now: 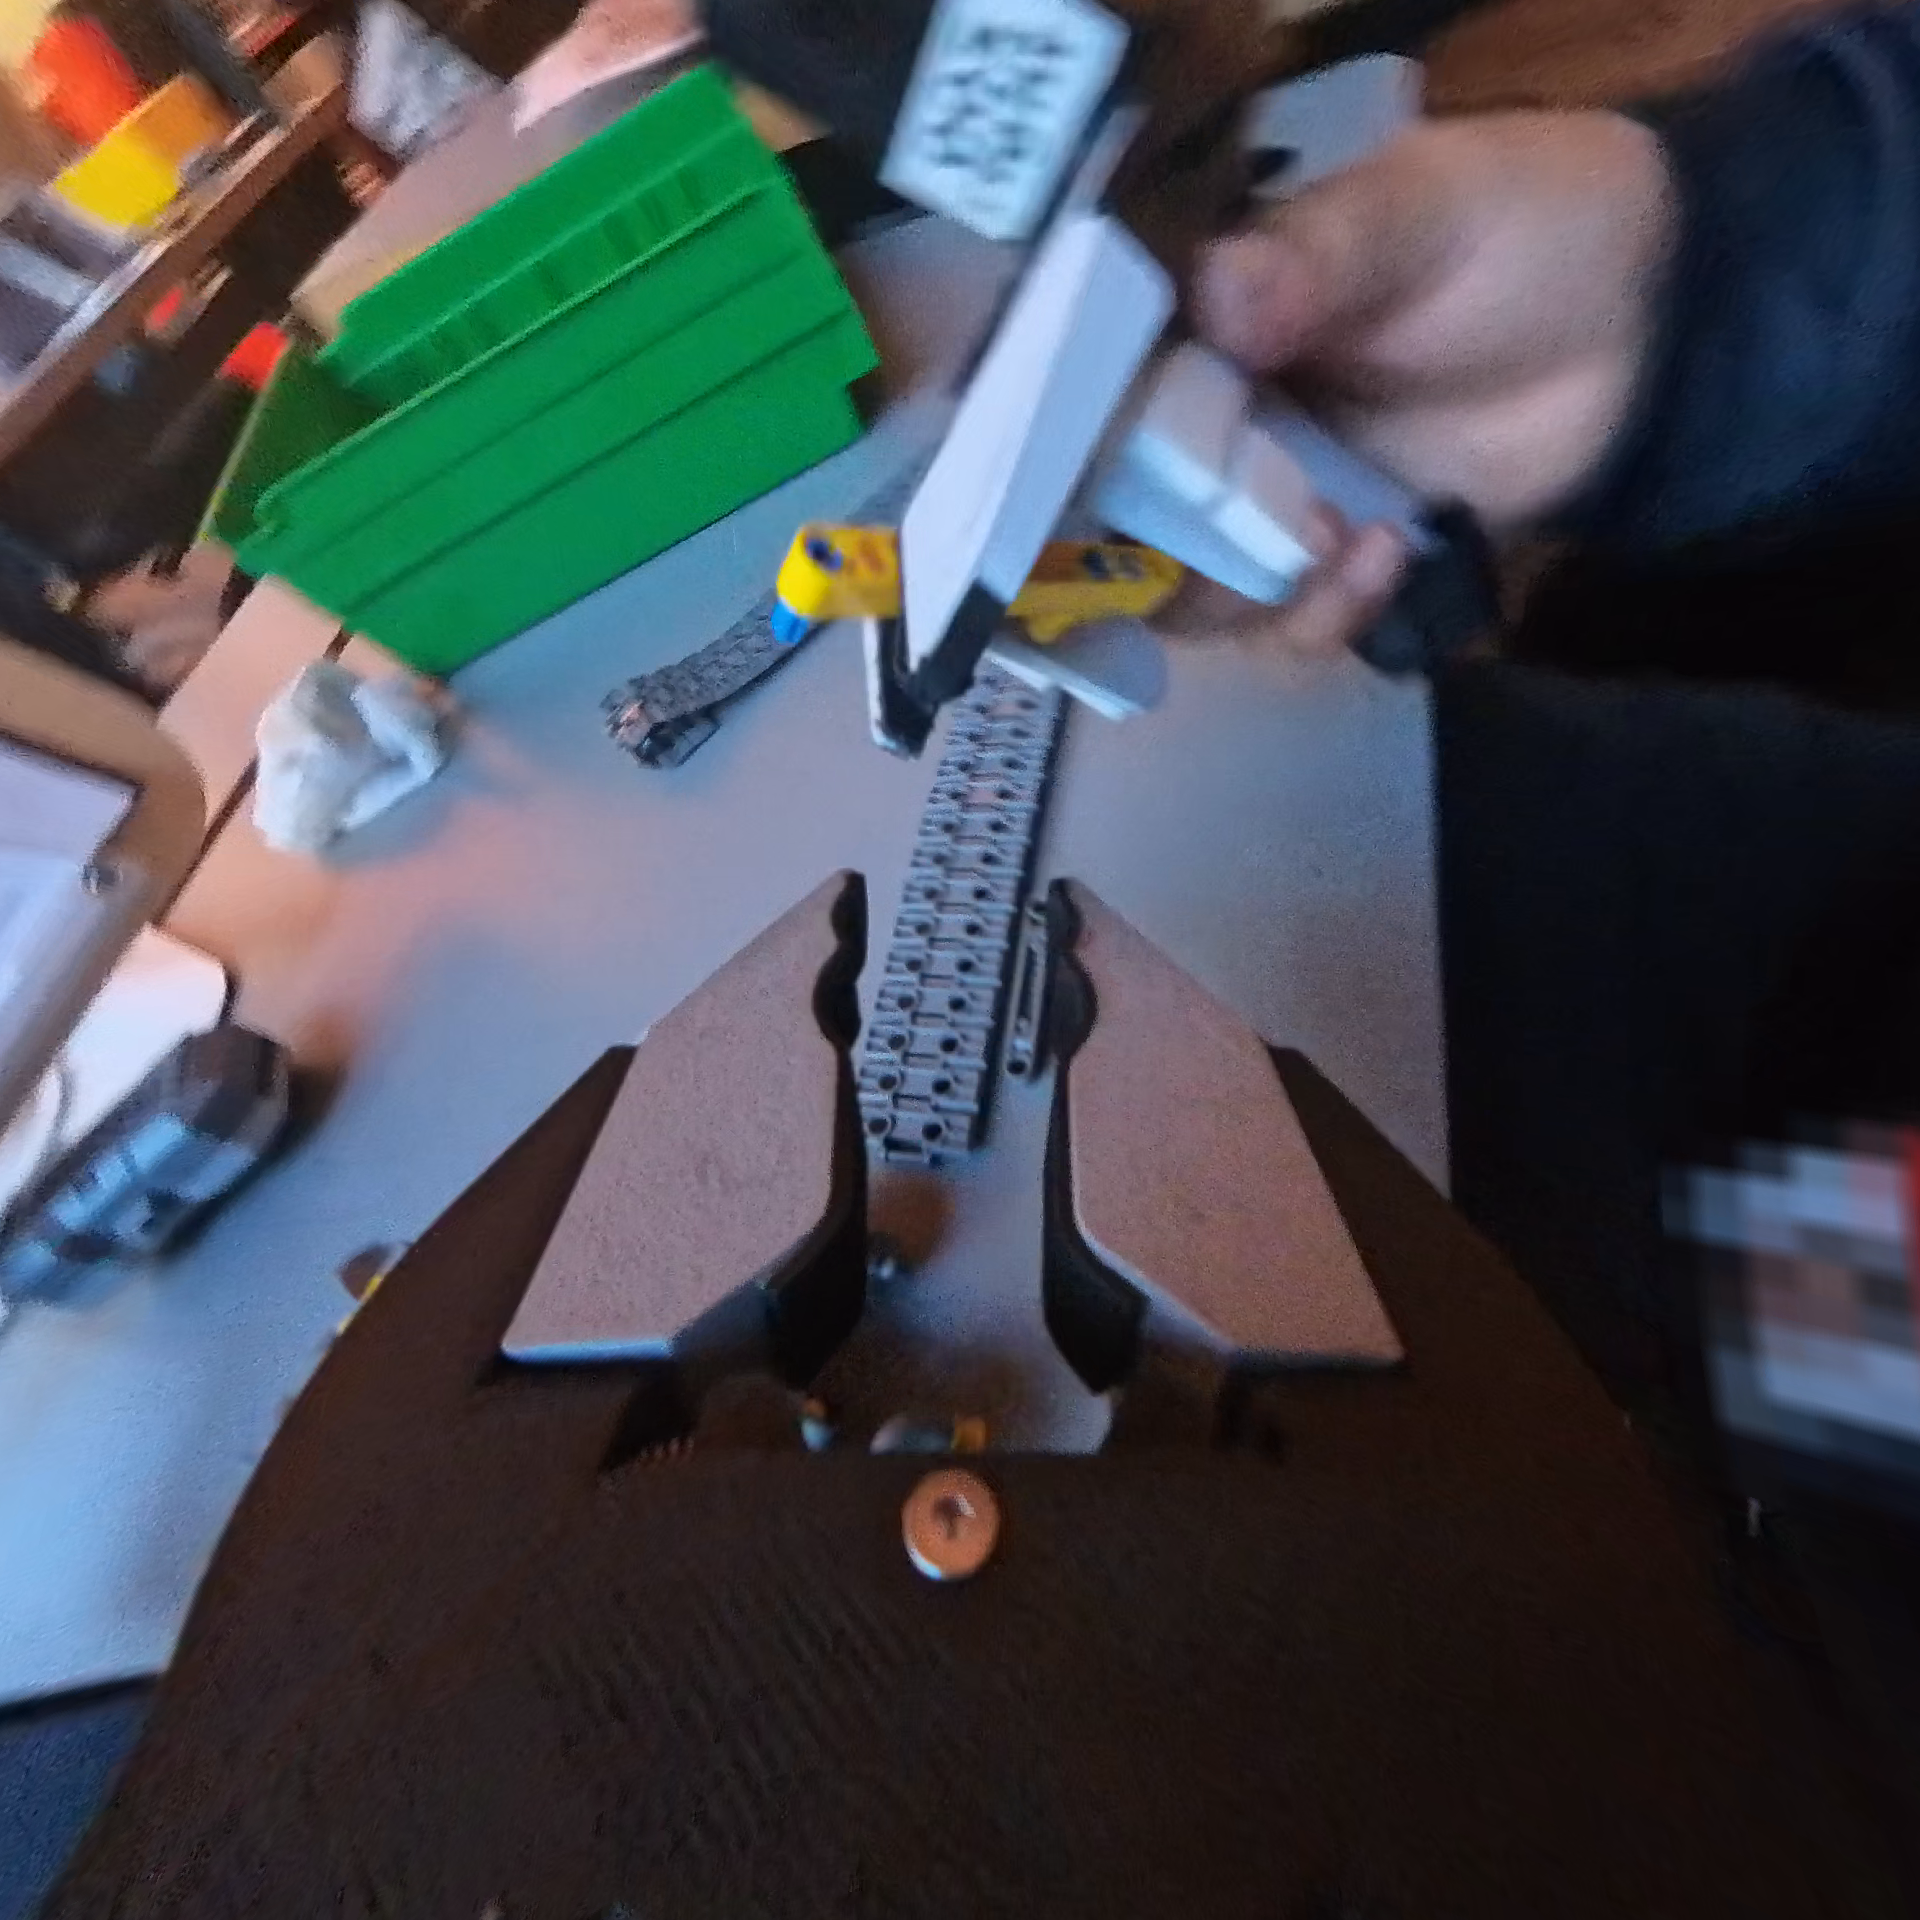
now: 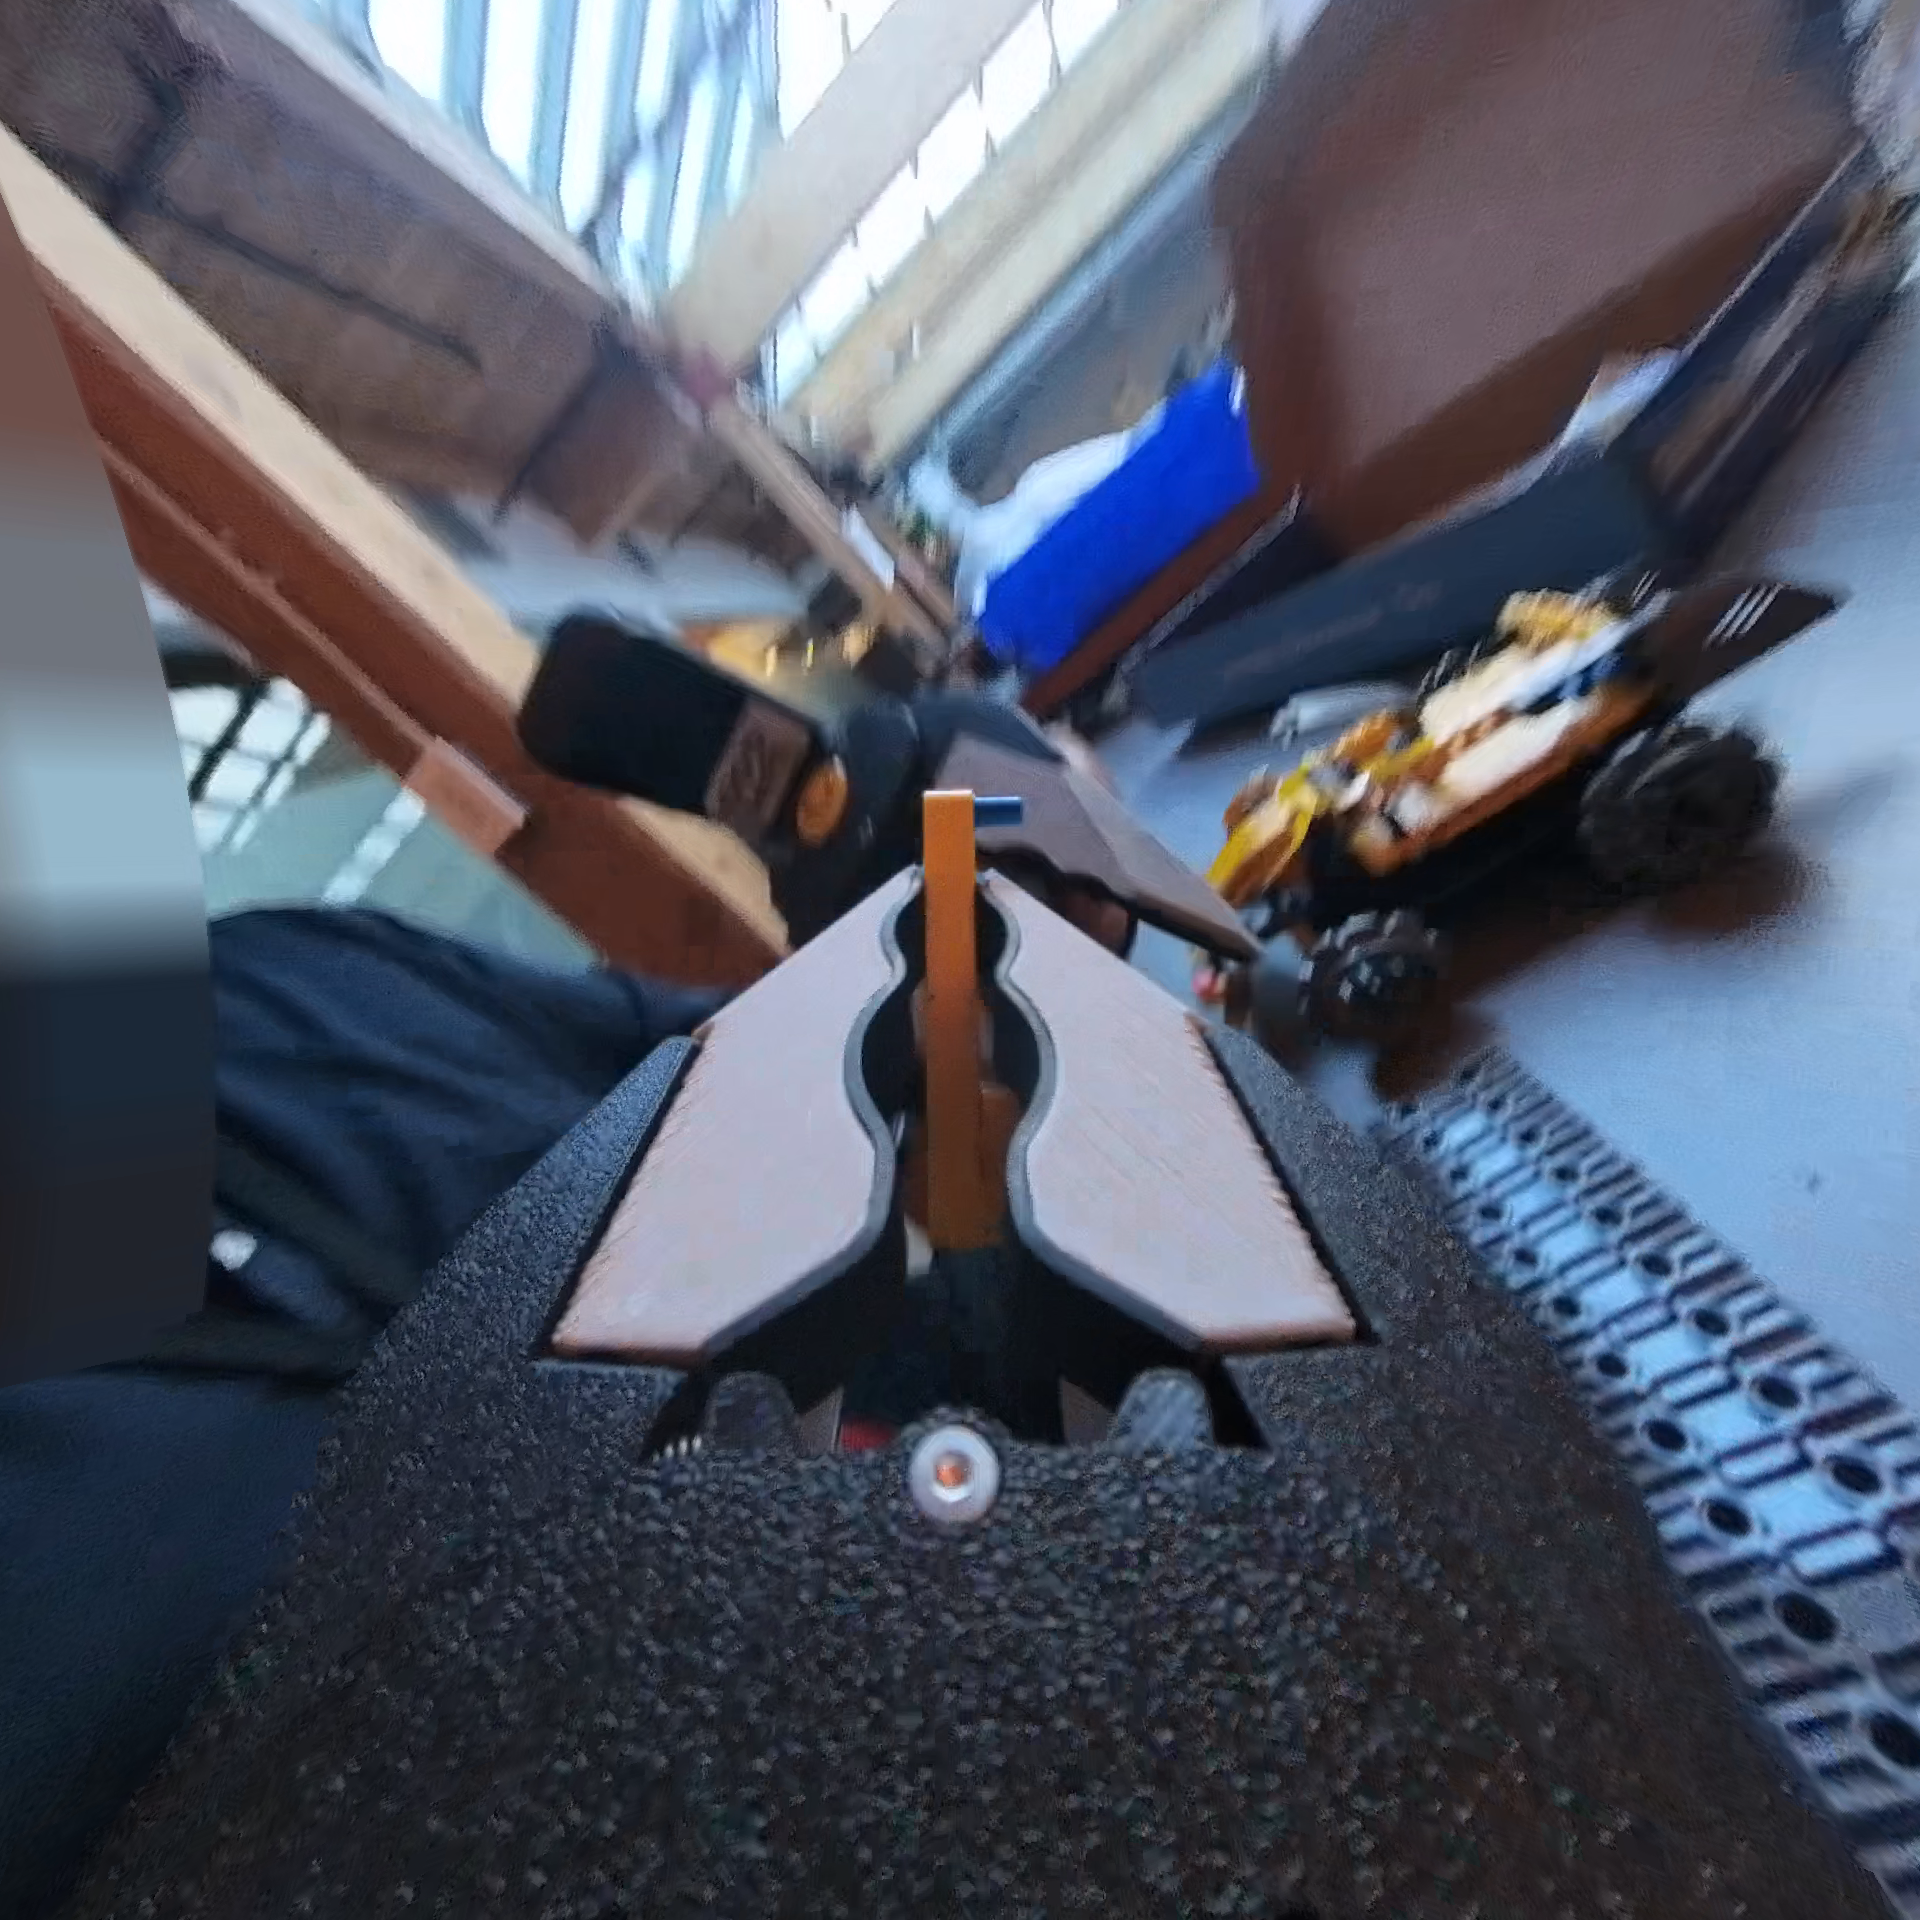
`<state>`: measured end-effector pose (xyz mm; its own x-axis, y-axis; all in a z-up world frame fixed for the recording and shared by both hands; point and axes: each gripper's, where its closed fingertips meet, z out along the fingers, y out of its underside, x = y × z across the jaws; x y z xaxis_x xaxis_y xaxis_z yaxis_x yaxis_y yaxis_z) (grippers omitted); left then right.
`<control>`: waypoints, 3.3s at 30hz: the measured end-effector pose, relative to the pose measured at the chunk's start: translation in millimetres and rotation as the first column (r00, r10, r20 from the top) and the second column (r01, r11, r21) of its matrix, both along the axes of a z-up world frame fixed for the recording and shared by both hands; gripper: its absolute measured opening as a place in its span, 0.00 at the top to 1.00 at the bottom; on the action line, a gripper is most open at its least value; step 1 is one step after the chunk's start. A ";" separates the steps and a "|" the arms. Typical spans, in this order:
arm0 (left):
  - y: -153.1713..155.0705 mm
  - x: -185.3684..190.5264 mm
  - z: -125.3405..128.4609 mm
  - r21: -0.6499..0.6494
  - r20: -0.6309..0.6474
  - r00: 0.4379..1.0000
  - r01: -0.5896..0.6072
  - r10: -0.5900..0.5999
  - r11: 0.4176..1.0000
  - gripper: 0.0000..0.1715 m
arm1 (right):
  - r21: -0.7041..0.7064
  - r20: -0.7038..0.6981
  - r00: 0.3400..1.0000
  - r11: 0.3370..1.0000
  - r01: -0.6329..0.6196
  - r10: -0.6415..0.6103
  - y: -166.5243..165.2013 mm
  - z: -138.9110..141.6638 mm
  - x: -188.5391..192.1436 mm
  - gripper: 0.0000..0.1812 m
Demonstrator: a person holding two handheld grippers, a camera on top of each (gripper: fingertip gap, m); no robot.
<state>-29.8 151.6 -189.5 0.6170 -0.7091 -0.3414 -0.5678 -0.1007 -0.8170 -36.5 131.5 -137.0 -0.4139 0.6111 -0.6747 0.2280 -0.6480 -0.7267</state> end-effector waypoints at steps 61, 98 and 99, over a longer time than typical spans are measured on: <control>-25.8 6.0 -11.8 0.083 -0.058 0.982 0.187 -0.183 0.979 0.97 | 0.435 0.481 0.877 0.866 -0.246 0.008 -1.7 -86.6 23.3 0.82; -25.5 3.5 -28.7 -0.393 0.424 0.905 0.205 -0.021 0.896 0.97 | 0.915 0.217 0.944 0.388 -0.109 -0.248 23.5 -85.5 41.0 0.94; -24.3 2.9 -28.2 -0.378 0.415 0.910 0.195 -0.022 0.905 0.97 | 0.894 0.233 0.941 0.434 -0.109 -0.243 23.9 -86.5 40.7 0.95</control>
